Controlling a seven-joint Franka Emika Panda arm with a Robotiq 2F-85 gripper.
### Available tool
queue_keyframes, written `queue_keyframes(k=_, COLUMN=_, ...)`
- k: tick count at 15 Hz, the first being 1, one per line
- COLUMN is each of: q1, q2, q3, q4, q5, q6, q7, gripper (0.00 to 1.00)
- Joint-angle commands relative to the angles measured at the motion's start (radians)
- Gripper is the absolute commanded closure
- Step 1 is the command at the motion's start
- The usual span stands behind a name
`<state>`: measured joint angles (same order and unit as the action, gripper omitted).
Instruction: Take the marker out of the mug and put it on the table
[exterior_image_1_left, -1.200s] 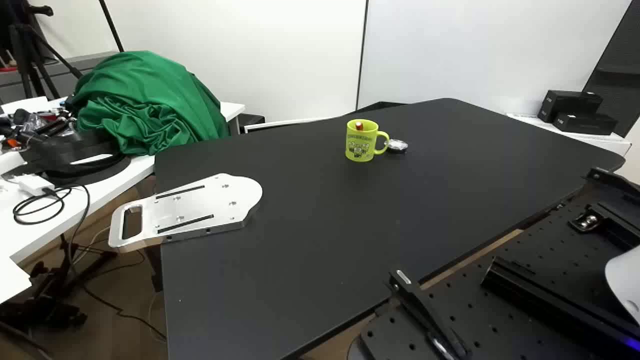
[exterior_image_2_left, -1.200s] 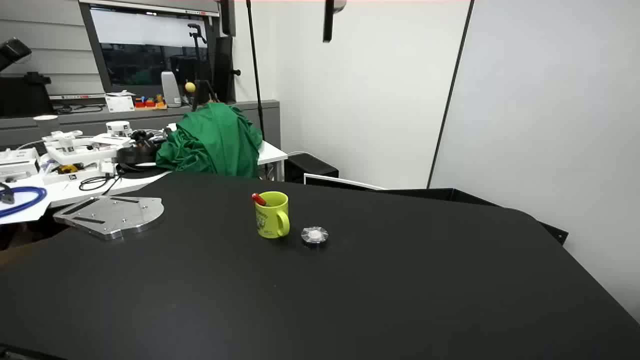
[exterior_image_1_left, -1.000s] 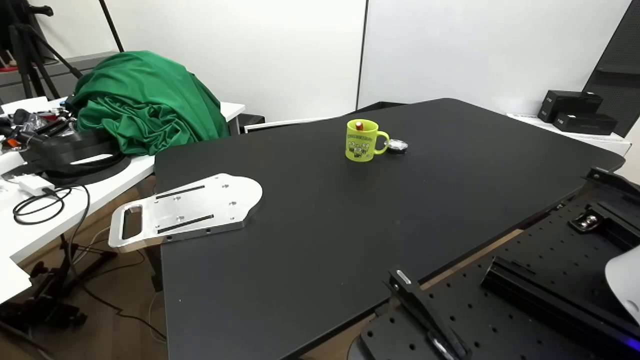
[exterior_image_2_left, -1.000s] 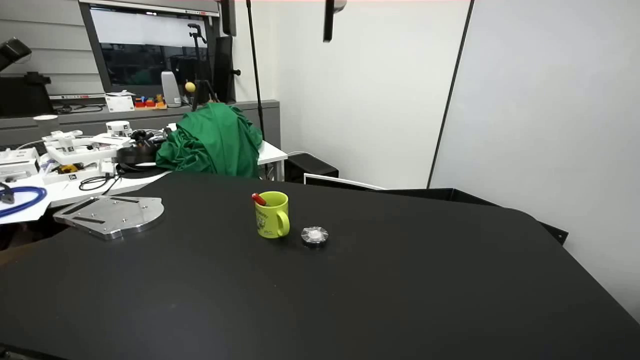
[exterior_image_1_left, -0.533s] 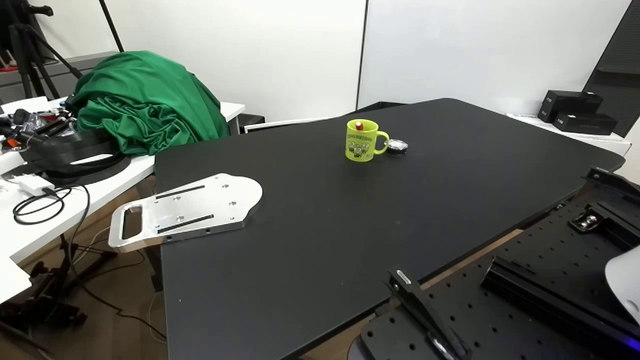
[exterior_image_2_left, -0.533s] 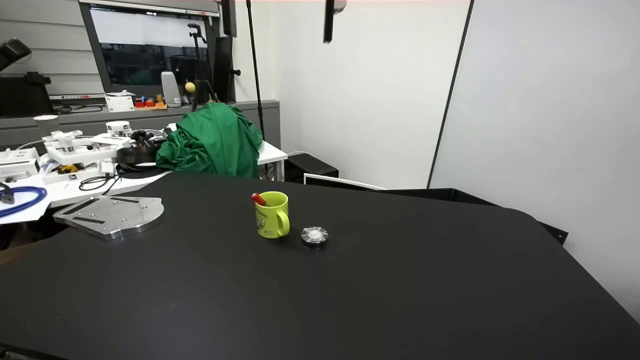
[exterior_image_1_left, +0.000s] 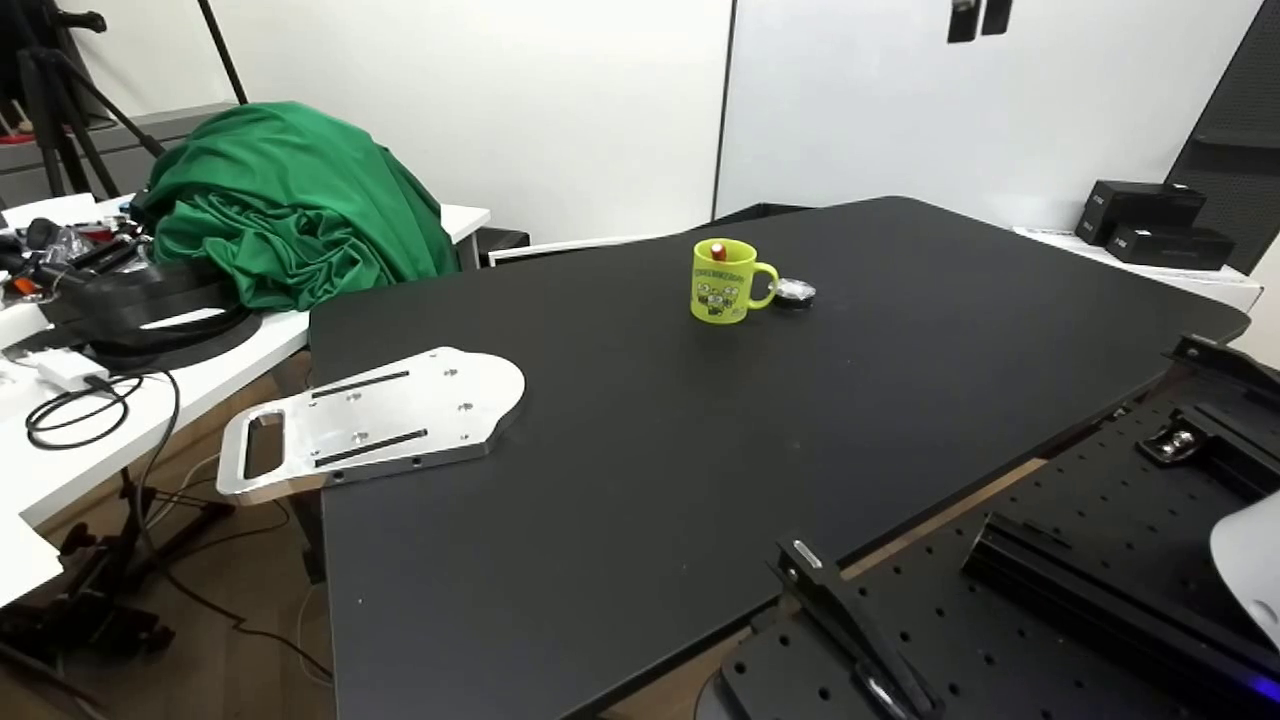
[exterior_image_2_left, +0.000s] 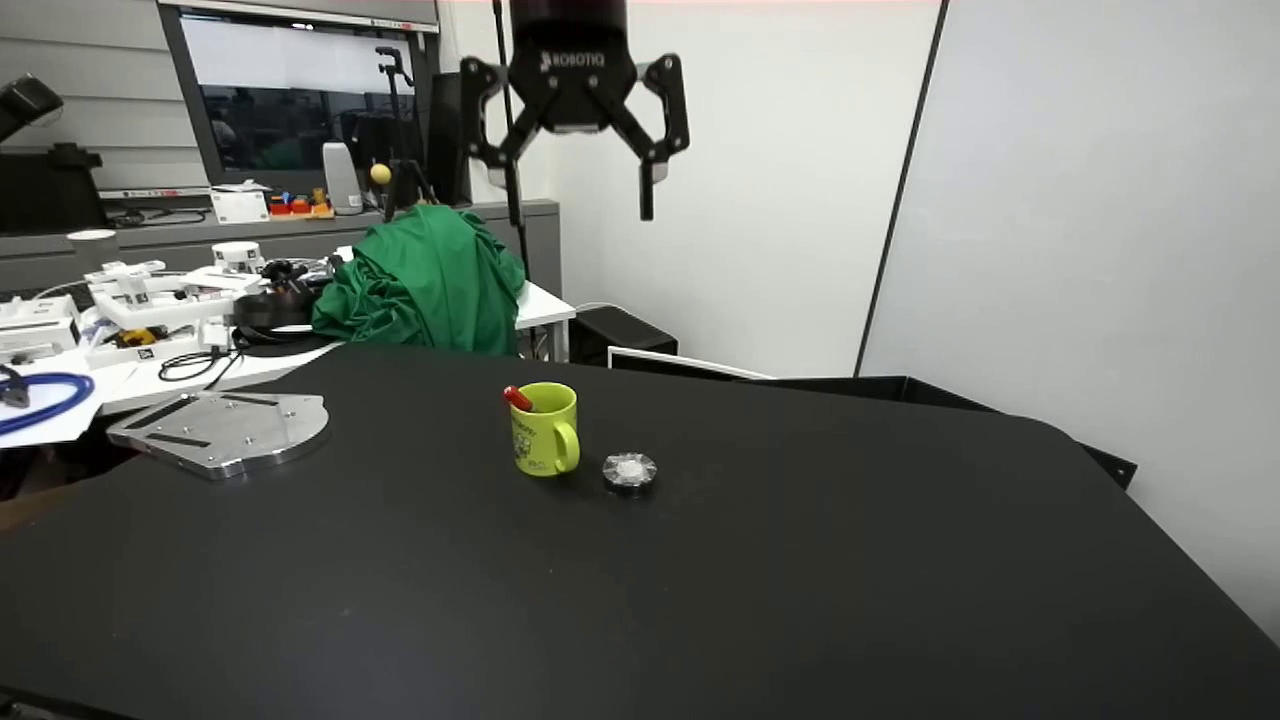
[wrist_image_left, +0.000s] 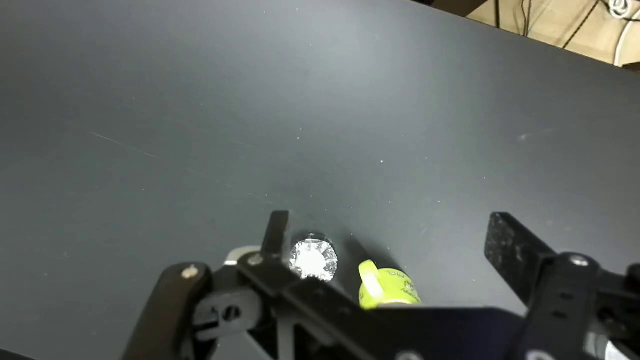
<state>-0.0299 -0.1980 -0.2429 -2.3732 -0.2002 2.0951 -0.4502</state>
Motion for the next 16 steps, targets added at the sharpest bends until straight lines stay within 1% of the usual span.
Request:
queue_keyframes(k=1, q1=-0.008, q2=0.26, q3=0.081, q4=0.187, q5=-0.045, q6=-0.008, q7=0.075, gripper=0.0)
queue_keyframes(k=3, q1=-0.004, q2=0.39, q3=0.119, q4=0.295, q5=-0.065, q6=-0.033, q7=0.096, gripper=0.0)
queue_keyframes(k=4, q1=-0.004, q2=0.45, q3=0.134, q4=0.35, q5=-0.063, q6=-0.024, q7=0.091, gripper=0.0)
queue_keyframes(k=6, q1=-0.012, q2=0.561, q3=0.167, q4=0.461, q5=-0.026, q6=0.004, q7=0.055, gripper=0.0)
queue_keyframes(k=8, q1=-0.019, q2=0.663, q3=0.196, q4=0.573, q5=0.006, q6=-0.008, q7=0.049, gripper=0.0)
queue_keyframes(k=10, q1=-0.007, q2=0.764, q3=0.212, q4=0.686, q5=0.002, q6=-0.047, q7=0.079, gripper=0.0)
queue_keyframes(k=14, q1=0.019, q2=0.932, q3=0.238, q4=0.895, q5=-0.009, q6=-0.149, q7=0.092, gripper=0.0)
queue_keyframes(k=16, q1=0.037, q2=0.978, q3=0.245, q4=0.958, q5=-0.016, q6=-0.196, q7=0.098, gripper=0.0)
